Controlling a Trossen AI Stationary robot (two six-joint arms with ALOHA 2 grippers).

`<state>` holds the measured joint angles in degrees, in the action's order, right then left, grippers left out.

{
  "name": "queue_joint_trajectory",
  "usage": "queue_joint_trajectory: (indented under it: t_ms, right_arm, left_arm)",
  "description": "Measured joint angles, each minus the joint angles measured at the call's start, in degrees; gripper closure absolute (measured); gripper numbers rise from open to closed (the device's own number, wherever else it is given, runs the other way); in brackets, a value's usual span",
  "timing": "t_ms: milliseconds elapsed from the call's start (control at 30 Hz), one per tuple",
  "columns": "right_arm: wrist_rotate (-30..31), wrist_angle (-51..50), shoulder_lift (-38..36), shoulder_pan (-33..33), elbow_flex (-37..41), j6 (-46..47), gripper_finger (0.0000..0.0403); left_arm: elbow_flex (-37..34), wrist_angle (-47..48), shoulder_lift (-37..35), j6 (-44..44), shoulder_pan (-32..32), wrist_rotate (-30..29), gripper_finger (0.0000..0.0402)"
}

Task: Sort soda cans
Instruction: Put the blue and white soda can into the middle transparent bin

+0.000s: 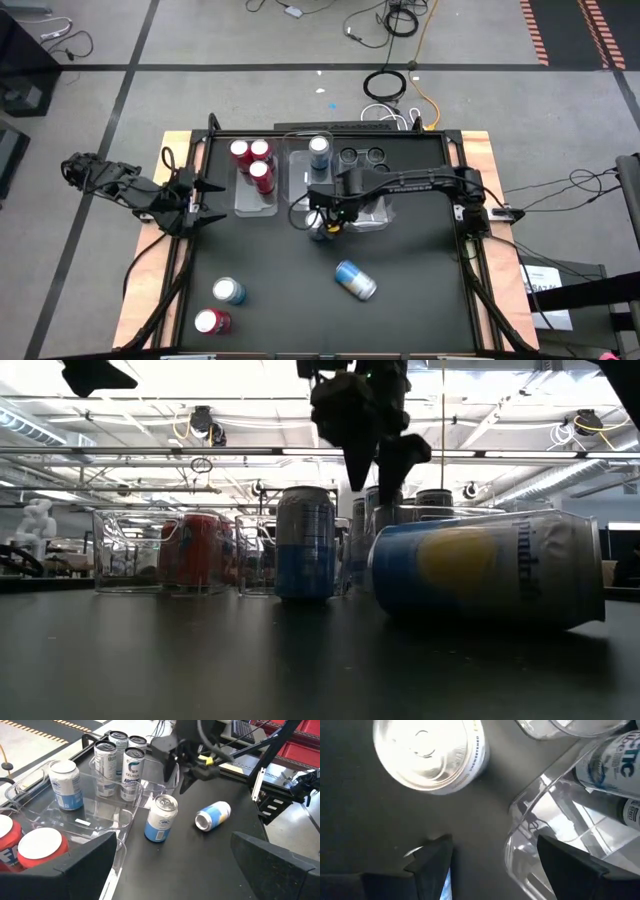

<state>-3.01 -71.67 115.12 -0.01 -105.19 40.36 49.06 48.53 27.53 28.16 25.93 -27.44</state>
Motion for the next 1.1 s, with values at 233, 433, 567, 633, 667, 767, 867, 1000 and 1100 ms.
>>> queue_joint_trajectory:
  t_ms: [233, 433, 567, 633, 667, 767, 867, 1000, 1100]
  right_arm:
    - [0.2, -0.3, -4.2, 0.6, 0.0, 4.5, 0.0119]
    - [2.4, -0.6, -7.5, 5.2, -0.1, 10.8, 0.0119]
    - [5.4, -1.4, -8.2, 10.9, -0.1, 18.3, 0.012]
    - [7.2, -2.1, -8.2, 14.4, 0.0, 23.8, 0.0123]
    - [8.3, -2.0, -8.2, 16.2, 0.2, 26.9, 0.0125]
    - [10.7, -2.4, -8.2, 21.8, 1.5, 36.8, 0.0133]
    - [10.7, -2.7, -8.2, 27.1, 4.0, 45.5, 0.014]
    - [10.2, -3.9, -8.2, 33.6, 7.3, 55.9, 0.0146]
    - [10.1, -4.1, -8.6, 37.9, 9.5, 61.9, 0.0147]
  left_arm:
    - [0.0, 0.0, 0.0, 0.0, 0.0, 0.0, 0.0002]
    - [0.0, 0.0, 0.0, -0.4, 0.0, 0.0, 0.0002]
    - [0.0, -0.1, 0.4, 0.0, 0.0, -2.6, 0.0002]
    - [0.0, -0.1, 1.4, 0.0, 0.0, -2.6, 0.0002]
    - [0.0, -0.1, 2.2, -0.1, 0.0, -2.5, 0.0002]
    - [0.1, 0.0, 5.5, -0.1, 0.0, -0.8, 0.0002]
    - [1.7, 0.0, 11.0, -1.3, -0.8, 0.7, 0.0002]
    - [6.5, -0.1, 20.7, -4.5, -4.1, 3.0, 0.0002]
    - [11.8, 0.0, 29.2, -7.7, -7.3, 5.5, 0.0002]
